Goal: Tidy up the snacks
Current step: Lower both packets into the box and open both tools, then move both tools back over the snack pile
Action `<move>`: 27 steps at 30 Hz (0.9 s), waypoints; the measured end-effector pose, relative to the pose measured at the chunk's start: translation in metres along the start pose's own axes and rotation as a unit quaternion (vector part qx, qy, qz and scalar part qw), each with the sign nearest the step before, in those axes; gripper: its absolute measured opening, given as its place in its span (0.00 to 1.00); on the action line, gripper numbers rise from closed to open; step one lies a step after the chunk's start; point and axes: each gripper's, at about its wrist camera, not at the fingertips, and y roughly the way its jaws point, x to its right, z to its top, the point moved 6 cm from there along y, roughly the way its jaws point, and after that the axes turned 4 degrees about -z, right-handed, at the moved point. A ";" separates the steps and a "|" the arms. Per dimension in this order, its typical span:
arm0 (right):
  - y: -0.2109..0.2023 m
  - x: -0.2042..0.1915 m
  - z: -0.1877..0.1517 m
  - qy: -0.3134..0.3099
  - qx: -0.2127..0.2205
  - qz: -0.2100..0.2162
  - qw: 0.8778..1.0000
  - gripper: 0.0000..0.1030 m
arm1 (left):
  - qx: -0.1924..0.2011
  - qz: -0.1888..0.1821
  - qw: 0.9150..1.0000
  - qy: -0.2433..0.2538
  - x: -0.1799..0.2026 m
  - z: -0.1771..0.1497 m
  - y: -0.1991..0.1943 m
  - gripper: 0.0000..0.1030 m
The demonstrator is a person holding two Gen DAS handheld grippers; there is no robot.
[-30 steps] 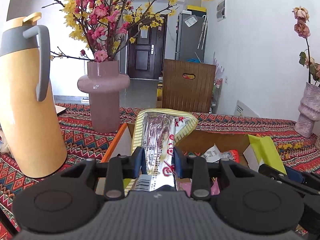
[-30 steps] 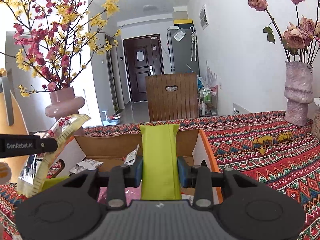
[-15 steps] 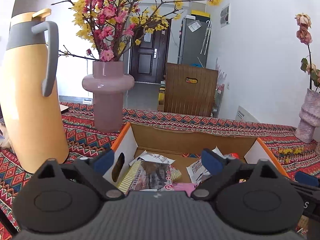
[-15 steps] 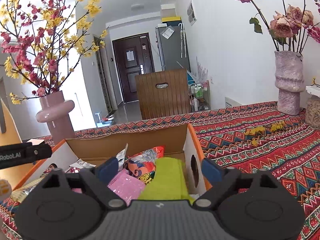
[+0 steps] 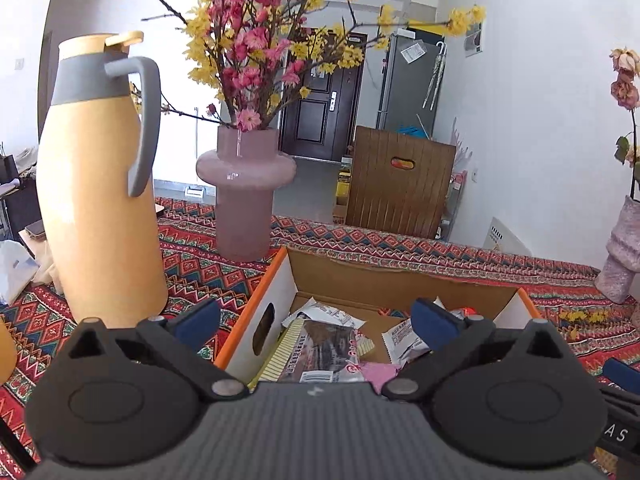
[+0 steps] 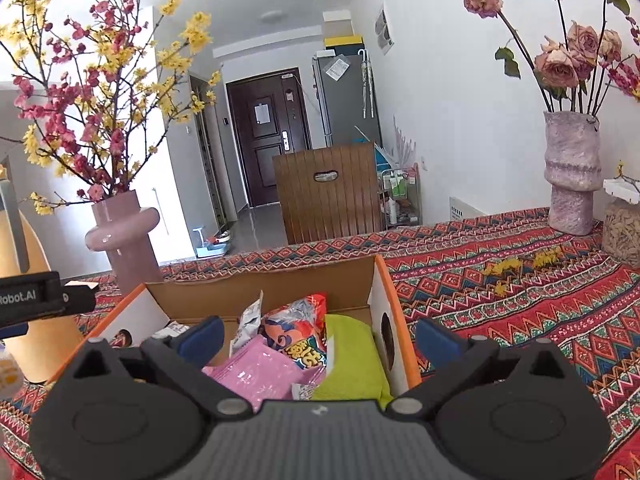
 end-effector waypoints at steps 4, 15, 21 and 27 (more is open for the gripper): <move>-0.029 -0.006 0.011 -0.011 0.024 0.015 1.000 1.00 | 0.018 -0.004 1.000 0.002 -0.001 0.009 -0.031 1.00; -0.085 -0.013 -0.004 -0.028 0.026 0.052 0.998 1.00 | 0.001 -0.009 1.000 0.010 -0.018 -0.013 -0.069 1.00; -0.097 -0.009 -0.032 -0.040 -0.003 0.054 0.998 1.00 | -0.022 -0.003 1.000 0.014 -0.036 -0.039 -0.078 1.00; -0.104 -0.003 -0.056 -0.044 -0.030 0.049 0.997 1.00 | -0.054 0.009 0.998 0.012 -0.056 -0.065 -0.078 1.00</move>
